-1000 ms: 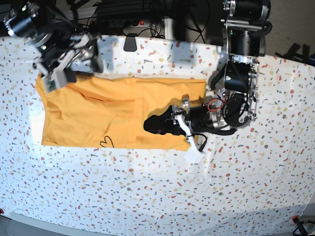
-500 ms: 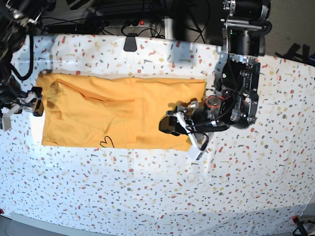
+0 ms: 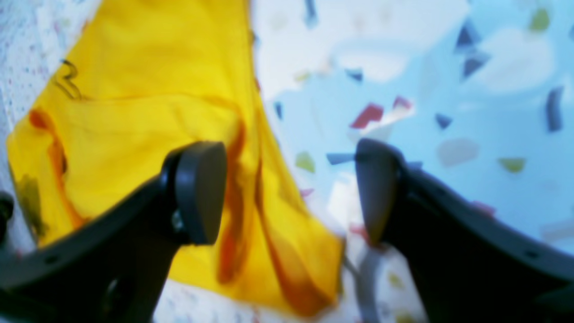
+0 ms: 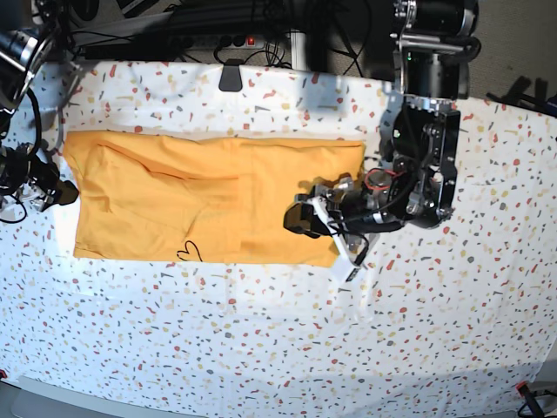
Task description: Fold the T-shirt properly
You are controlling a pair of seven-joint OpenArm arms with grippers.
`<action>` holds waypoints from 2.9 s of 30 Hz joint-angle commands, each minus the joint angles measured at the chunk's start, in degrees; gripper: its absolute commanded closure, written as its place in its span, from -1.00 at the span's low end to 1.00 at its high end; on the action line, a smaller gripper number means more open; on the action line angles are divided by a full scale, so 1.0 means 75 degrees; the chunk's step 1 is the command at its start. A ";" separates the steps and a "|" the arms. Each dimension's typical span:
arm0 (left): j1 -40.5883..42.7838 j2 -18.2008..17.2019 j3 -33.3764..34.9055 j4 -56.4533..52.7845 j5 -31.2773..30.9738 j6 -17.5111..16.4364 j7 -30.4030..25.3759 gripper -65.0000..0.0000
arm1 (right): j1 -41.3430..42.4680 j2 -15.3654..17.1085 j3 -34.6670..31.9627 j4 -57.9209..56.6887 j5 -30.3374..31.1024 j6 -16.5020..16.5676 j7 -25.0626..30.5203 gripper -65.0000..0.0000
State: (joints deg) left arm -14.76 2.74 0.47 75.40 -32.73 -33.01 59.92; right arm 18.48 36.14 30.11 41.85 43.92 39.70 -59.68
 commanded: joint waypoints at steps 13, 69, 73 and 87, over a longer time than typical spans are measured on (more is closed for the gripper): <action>-0.0189 0.0012 0.0000 0.0146 -0.0152 -0.0029 -0.0140 0.38 | 0.0242 -0.0399 -0.1833 -0.0283 0.0647 0.0040 -0.0603 -0.32; 0.0379 -0.1029 0.0000 0.0434 0.0262 -0.0006 0.0603 0.38 | 0.1580 -0.6019 -0.1833 0.2600 0.1405 0.0040 -0.2401 1.00; 0.0428 -0.1189 -0.0003 0.1390 -0.0248 -0.0006 0.1052 0.38 | 0.1580 -0.6019 -0.1833 0.2600 0.1105 0.0040 -0.2215 1.00; 0.0731 -0.2530 -0.0009 0.2745 0.2719 0.1472 -0.0189 0.38 | 0.1577 -0.6019 -0.2428 0.2600 0.0277 0.0040 -0.0970 1.00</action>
State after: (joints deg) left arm -8.12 -15.77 0.49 95.09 -11.97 -22.44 59.18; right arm 28.40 -8.88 11.86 60.38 44.25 39.90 -67.44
